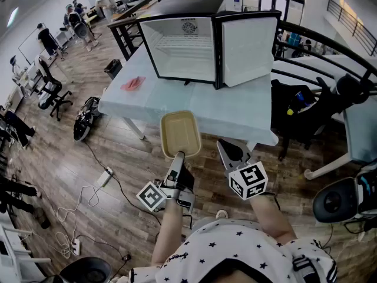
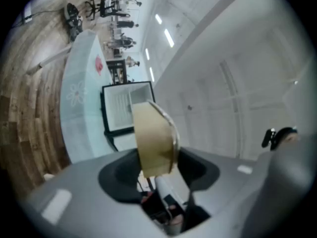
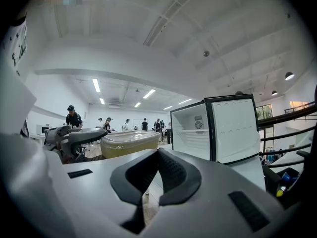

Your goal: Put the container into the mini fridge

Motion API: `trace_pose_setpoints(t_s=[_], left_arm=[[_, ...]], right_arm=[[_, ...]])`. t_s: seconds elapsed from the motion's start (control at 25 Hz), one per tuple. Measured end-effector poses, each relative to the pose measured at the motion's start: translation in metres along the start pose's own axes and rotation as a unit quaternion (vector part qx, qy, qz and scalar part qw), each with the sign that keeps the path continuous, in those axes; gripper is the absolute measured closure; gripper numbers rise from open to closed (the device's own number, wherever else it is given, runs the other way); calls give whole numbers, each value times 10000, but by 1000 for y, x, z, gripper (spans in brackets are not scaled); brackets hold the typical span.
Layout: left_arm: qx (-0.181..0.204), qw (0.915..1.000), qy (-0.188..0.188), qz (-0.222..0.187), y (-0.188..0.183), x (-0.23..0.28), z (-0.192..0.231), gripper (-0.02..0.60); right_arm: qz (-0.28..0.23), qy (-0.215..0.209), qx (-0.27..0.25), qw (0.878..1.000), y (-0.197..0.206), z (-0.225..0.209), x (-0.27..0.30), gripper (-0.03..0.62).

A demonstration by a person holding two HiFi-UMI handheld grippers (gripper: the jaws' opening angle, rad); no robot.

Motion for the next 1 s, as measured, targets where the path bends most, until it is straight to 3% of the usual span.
trace_pose_setpoints(t_s=[0.28,1.0], left_arm=[[-142,9999,54,4,13,-11,-9,357],[21,9999,13,-142,21,-12,-15,359]], right_arm=[[-19,-40,38,10000,-1,4,-16,574],[-63,-401,193,9990,-3,3,-16,574]])
Point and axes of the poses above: the fingertips, and each gripper's own axes: x forward along the fingers, z to its left, y out of its underside, the point moved 2 cm from there along -x, backward along the fingers, and after that the axes turned 10 degrees about -z, right-handed, at the moved point
